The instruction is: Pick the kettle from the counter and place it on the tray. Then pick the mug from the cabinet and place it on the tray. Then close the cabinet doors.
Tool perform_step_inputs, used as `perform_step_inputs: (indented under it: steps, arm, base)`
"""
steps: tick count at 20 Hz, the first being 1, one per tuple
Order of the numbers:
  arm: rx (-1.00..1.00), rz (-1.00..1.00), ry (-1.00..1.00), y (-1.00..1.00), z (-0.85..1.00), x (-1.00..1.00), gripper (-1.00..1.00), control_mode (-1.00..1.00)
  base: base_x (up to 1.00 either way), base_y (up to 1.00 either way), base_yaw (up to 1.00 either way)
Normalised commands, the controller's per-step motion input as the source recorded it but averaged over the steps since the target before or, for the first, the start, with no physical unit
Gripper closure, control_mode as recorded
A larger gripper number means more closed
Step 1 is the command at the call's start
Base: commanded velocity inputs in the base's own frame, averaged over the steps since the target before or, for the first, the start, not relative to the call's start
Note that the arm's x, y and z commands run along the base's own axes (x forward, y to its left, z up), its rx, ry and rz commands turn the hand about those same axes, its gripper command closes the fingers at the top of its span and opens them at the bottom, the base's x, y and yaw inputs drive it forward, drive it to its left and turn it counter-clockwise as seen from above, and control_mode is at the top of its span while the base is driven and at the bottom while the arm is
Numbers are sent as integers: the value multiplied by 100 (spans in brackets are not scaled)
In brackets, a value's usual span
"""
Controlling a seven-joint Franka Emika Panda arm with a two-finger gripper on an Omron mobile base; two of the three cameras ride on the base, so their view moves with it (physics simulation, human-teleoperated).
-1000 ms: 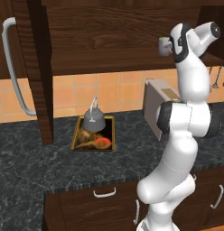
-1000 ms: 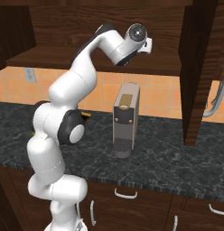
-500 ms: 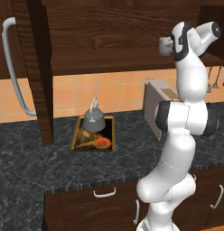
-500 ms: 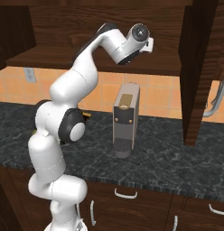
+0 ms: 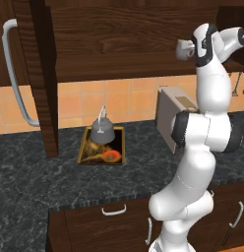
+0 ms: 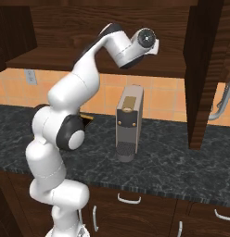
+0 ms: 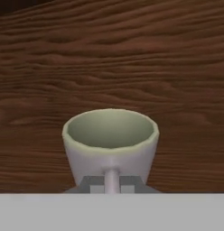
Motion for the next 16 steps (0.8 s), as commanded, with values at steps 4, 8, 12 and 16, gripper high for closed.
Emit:
perform_step_inputs:
  steps: [4,8,12,16]
  arm:
    - [0,0,-13,12,4,-65,100,-100]
    - [-1,0,-13,26,0,-80,100,-100]
    - [-1,-2,-10,45,0,-81,100,-100]
    - [0,-2,-1,40,1,-89,100,-100]
  base:
    - [0,0,0]
    - [0,0,0]
    - [0,0,0]
    - [0,0,0]
